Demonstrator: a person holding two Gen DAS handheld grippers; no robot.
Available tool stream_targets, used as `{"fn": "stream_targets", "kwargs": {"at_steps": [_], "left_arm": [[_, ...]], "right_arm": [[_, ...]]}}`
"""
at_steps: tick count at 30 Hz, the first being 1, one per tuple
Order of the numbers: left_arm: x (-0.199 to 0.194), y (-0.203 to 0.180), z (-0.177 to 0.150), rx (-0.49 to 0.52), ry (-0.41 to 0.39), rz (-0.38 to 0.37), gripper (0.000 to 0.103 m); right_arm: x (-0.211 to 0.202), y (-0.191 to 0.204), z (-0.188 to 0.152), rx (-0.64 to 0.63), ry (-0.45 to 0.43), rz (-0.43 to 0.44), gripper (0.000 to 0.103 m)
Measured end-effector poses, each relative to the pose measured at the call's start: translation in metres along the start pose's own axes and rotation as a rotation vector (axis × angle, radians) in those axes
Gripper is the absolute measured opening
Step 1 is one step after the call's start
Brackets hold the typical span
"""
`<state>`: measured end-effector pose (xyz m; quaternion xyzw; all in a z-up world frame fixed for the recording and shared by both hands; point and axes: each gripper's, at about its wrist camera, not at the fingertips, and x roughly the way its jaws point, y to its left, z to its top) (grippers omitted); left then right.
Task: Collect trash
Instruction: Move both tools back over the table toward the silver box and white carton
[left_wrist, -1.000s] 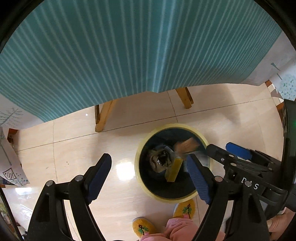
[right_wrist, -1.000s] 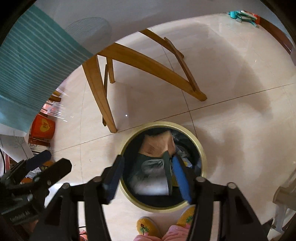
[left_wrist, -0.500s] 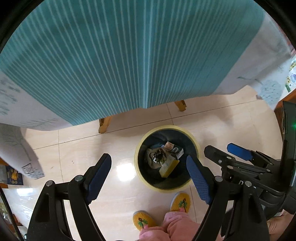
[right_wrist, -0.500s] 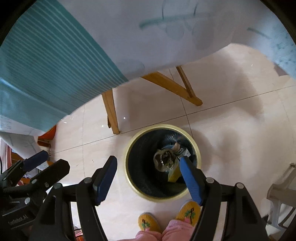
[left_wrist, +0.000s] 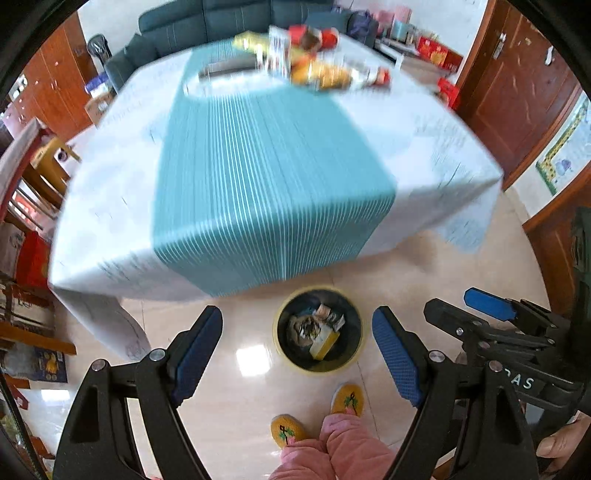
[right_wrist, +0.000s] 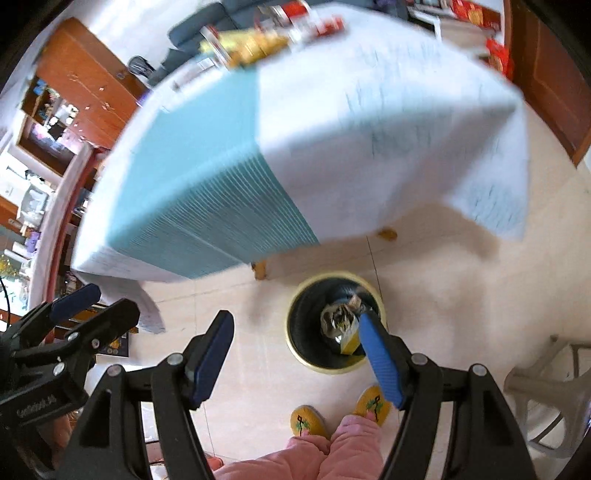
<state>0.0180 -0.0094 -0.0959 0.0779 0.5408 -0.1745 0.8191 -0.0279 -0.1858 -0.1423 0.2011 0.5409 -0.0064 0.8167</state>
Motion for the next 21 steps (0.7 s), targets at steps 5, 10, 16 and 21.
{"fn": "stream_targets", "kwargs": {"at_steps": [5,10,16,21], "left_arm": [[-0.054,-0.004,0.035,-0.002,-0.098,0.015,0.082],[-0.094,-0.010,0.064,-0.013,-0.187,0.043,0.082],[-0.132,-0.019,0.089,-0.033,-0.240,0.090,0.082],[-0.138,-0.017,0.107,-0.065,-0.221,0.127,0.082]], "right_arm": [[-0.058,0.014,0.025,-0.039,-0.085,0.017,0.071],[-0.100,0.024,0.053,-0.085,-0.154,0.045,0.071],[-0.126,0.033,0.078,-0.165,-0.205,0.077,0.071],[-0.133,0.036,0.102,-0.226,-0.237,0.109,0.071]]}}
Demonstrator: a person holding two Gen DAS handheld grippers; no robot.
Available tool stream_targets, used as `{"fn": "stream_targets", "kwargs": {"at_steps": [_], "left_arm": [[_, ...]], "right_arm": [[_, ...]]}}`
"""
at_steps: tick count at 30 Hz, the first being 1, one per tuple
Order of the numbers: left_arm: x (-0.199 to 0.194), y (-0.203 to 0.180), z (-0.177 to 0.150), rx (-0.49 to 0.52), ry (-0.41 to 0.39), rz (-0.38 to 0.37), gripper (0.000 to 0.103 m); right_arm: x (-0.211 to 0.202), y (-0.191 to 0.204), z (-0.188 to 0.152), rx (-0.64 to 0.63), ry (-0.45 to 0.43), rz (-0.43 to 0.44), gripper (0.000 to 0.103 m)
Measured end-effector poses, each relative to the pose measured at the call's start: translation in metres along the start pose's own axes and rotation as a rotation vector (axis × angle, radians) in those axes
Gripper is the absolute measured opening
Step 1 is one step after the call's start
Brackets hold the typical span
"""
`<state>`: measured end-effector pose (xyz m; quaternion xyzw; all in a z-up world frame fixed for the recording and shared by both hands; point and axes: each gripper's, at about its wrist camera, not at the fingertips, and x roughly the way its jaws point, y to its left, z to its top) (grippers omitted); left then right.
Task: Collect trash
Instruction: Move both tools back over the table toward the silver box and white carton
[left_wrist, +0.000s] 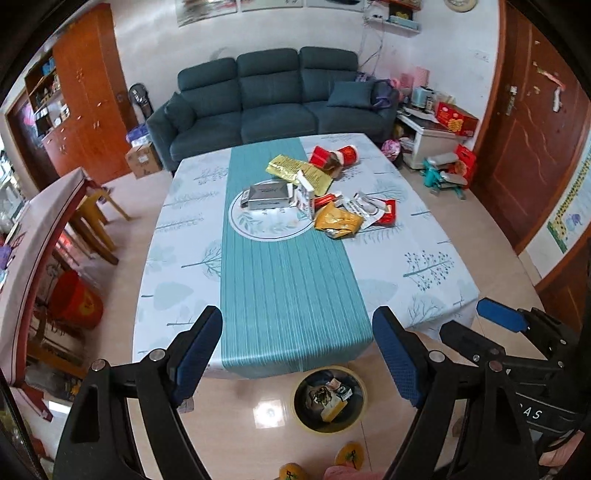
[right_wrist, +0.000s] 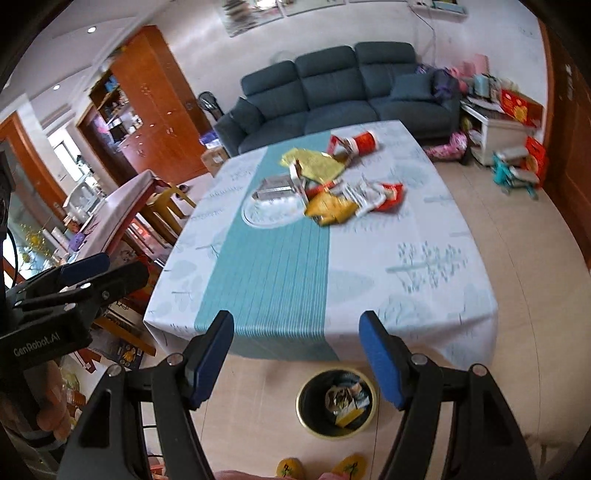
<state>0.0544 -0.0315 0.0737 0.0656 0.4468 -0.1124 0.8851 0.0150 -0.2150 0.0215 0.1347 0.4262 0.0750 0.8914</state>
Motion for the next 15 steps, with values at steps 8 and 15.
{"fn": "stream_targets", "kwargs": {"at_steps": [8,15], "left_arm": [[0.020,0.012,0.021,-0.020,0.045,0.038,0.082],[0.068,0.030,0.057,0.096,0.064,0.056,0.082]], "right_arm": [[0.021,-0.001,0.022,-0.030,-0.004,0.027,0.071],[0.054,0.000,0.042,-0.022,-0.003,-0.011,0.071]]}}
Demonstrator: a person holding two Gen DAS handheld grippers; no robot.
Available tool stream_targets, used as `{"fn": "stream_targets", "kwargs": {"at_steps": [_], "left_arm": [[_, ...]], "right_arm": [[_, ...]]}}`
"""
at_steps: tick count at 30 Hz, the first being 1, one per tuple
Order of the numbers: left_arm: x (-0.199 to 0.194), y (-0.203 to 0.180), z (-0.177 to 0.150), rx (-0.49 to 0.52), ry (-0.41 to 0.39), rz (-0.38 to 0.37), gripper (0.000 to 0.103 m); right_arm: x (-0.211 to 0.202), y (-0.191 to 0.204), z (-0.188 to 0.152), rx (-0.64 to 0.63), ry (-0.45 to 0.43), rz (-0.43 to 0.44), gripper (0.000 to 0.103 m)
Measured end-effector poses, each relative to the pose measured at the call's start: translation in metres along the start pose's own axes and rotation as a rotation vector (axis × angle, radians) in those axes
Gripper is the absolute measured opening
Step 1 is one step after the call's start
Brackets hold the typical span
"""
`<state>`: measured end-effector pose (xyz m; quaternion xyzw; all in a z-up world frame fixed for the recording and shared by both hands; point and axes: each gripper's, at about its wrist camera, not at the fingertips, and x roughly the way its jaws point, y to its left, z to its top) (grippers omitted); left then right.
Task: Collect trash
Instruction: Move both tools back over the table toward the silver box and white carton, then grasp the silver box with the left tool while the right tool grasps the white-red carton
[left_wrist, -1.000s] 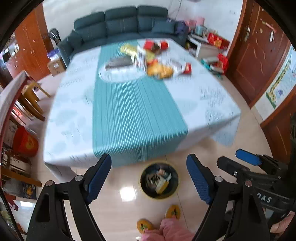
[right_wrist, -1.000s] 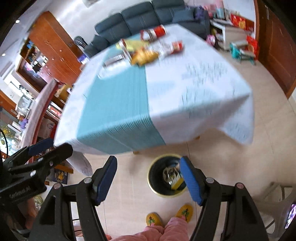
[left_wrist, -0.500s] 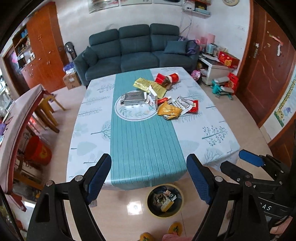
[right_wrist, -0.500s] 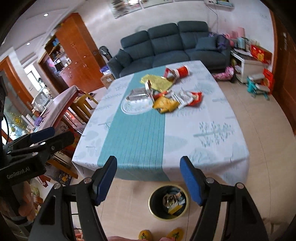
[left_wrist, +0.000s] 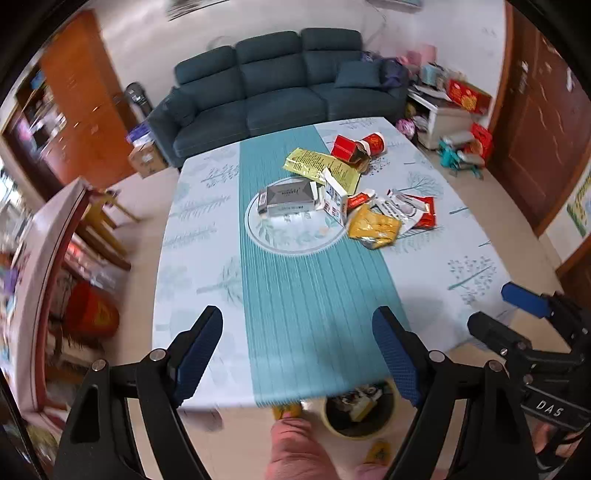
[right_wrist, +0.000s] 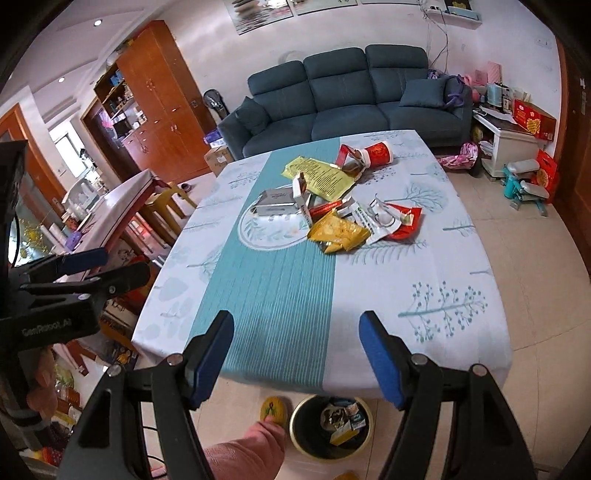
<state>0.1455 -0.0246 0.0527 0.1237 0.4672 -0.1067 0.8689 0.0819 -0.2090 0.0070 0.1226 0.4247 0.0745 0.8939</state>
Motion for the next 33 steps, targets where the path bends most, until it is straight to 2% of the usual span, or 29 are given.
{"fn": "stream_targets", "kwargs": {"at_steps": [3,11,15,20,23,25,26,29,33], "left_arm": [[0.022,0.014,0.027,0.071,0.002,-0.022,0.080],[0.099,0.061,0.119,0.290,0.065,-0.164,0.080],[0.149,0.074,0.150,0.392,0.129,-0.240,0.080],[0.204,0.074,0.173,0.500,0.165,-0.298,0.080],[0.233,0.070,0.180,0.542,0.184,-0.335,0.080],[0.249,0.067,0.183,0.563,0.199,-0.352,0.080],[0.257,0.065,0.184,0.574,0.207,-0.358,0.080],[0.276,0.061,0.185,0.602,0.232,-0.375,0.080],[0.297,0.054,0.189,0.626,0.266,-0.390,0.080]], "right_arm": [[0.020,0.004,0.017,0.022,-0.005,-0.029,0.071],[0.098,0.023,0.082,0.094,0.002,-0.115,0.070],[0.147,0.030,0.111,0.117,0.028,-0.180,0.065],[0.203,0.027,0.129,0.151,0.086,-0.274,0.058],[0.225,0.024,0.133,0.166,0.112,-0.302,0.048],[0.237,0.024,0.135,0.175,0.132,-0.311,0.032],[0.242,0.022,0.135,0.185,0.145,-0.306,0.016],[0.238,0.021,0.136,0.222,0.115,-0.292,0.012],[0.229,0.018,0.138,0.280,0.080,-0.264,0.012]]}}
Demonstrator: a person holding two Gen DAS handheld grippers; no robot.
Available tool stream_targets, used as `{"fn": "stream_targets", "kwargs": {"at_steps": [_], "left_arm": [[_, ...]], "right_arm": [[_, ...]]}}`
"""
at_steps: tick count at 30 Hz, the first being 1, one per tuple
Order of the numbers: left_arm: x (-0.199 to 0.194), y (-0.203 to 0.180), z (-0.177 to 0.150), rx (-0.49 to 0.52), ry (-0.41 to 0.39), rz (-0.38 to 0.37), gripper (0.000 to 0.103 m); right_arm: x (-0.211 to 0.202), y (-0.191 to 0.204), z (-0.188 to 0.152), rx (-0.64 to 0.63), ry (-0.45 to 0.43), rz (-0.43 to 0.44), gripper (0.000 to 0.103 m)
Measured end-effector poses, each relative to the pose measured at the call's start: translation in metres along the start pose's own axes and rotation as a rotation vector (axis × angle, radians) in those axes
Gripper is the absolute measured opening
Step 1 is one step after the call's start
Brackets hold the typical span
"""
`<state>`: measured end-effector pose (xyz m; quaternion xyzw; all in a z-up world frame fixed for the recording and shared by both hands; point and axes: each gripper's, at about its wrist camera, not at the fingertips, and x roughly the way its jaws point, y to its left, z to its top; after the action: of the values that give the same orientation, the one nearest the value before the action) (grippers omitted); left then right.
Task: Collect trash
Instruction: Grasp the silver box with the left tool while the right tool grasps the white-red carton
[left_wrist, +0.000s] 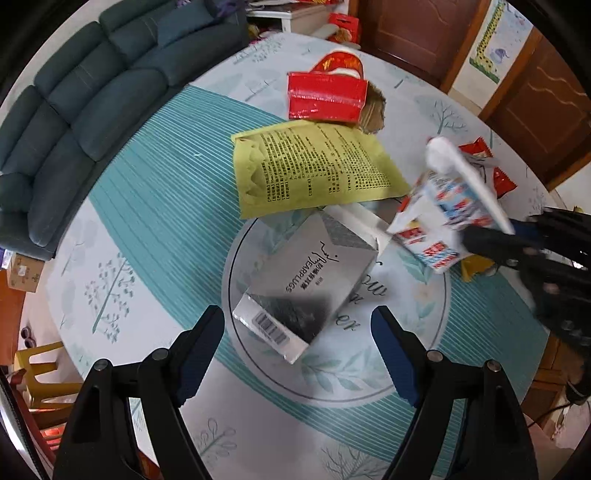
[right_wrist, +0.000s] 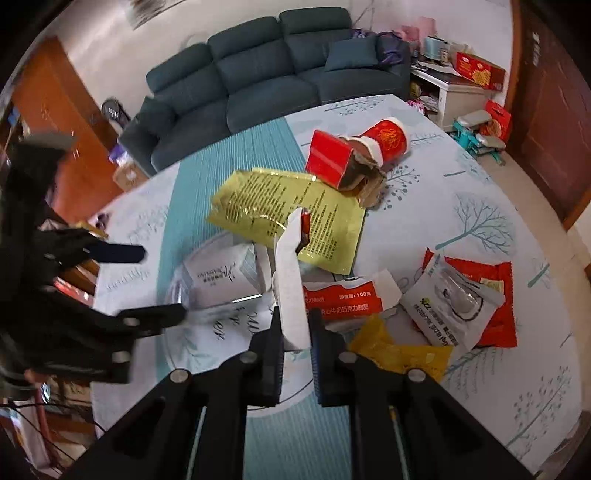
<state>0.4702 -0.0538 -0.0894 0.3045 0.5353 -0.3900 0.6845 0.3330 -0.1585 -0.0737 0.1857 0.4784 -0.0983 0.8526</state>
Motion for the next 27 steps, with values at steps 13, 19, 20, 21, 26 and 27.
{"fn": "stream_targets", "kwargs": {"at_steps": [13,19,20,21,26,27], "left_arm": [[0.048,-0.011,0.022,0.109,0.078,0.000,0.080],[0.045,-0.009,0.011,0.053,0.049,-0.021,0.070],[0.040,-0.007,0.007,0.038,0.042,-0.025,0.067],[0.036,-0.007,0.002,0.018,0.034,-0.029,0.066],[0.011,-0.007,-0.030,-0.102,0.020,-0.079,0.002],[0.005,-0.007,-0.038,-0.130,0.006,-0.093,0.002]], "right_arm": [[-0.025,-0.011,-0.009,0.159,-0.024,0.081,0.012],[-0.035,-0.005,-0.013,0.162,-0.040,0.116,0.012],[-0.037,-0.005,-0.013,0.165,-0.044,0.123,0.012],[-0.040,-0.004,-0.014,0.167,-0.049,0.131,0.012],[-0.062,-0.003,-0.018,0.180,-0.080,0.177,0.012],[-0.067,-0.004,-0.019,0.181,-0.083,0.184,0.012]]}}
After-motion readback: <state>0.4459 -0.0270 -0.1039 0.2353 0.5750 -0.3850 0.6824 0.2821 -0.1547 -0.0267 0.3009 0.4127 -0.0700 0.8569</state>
